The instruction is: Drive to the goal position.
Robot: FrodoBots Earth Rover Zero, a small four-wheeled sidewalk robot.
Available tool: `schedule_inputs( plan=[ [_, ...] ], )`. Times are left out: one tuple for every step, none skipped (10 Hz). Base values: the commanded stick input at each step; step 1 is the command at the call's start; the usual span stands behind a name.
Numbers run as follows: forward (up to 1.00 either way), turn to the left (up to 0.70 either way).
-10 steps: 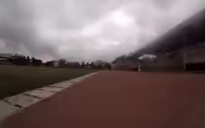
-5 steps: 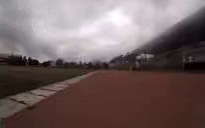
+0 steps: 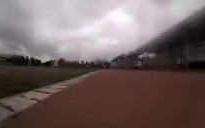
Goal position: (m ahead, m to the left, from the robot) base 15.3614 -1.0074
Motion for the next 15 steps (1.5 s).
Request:
schedule_inputs(
  plan=[
    [0.7, -0.06],
    [0.7, -0.28],
    [0.7, -0.2],
    [0.7, 0.01],
    [0.7, 0.06],
    [0.7, 0.05],
    [0.7, 0.04],
    [0.7, 0.03],
    [0.7, 0.03],
    [0.7, 0.03],
    [0.7, 0.02],
    [0.7, 0.02],
    [0.7, 0.02],
    [0.7, 0.02],
    [0.7, 0.02]
  ],
)
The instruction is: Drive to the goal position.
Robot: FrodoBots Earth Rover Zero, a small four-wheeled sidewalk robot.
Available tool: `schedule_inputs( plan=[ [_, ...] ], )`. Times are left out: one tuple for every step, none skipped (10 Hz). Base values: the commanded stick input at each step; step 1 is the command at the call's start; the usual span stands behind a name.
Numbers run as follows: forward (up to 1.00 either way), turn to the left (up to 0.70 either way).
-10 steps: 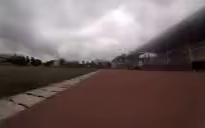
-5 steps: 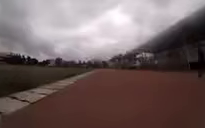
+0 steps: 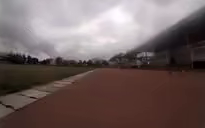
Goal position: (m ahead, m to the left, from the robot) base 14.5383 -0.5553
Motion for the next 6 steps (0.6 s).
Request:
schedule_inputs(
  plan=[
    [0.7, 0.01],
    [0.7, 0.0],
    [0.7, 0.02],
    [0.7, 0.0],
    [0.7, 0.0],
    [0.7, 0.0]
  ],
)
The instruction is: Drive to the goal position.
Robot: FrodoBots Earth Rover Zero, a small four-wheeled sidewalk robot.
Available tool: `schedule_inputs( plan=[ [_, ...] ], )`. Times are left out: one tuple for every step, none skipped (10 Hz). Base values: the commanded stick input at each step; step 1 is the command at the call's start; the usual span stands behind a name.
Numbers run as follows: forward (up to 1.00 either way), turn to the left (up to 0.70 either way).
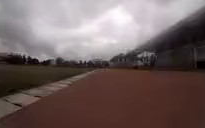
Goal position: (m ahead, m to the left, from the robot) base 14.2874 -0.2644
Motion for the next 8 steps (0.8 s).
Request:
schedule_inputs(
  plan=[
    [0.7, 0.0],
    [0.7, 0.0],
    [0.7, 0.0],
    [0.7, 0.0],
    [0.7, 0.0],
    [0.7, 0.0],
    [0.7, 0.0],
    [0.7, 0.03]
  ],
)
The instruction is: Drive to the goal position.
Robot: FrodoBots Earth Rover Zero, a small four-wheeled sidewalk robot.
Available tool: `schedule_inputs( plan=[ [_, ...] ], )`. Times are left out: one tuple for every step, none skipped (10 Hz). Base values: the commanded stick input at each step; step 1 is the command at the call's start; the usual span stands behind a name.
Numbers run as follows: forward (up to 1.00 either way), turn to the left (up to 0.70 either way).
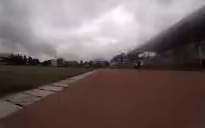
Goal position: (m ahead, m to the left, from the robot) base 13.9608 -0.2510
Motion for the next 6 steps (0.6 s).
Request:
schedule_inputs(
  plan=[
    [0.7, 0.01],
    [0.7, 0.0],
    [0.7, 0.0],
    [0.7, -0.12],
    [0.7, -0.28],
    [0.7, -0.28]
  ],
)
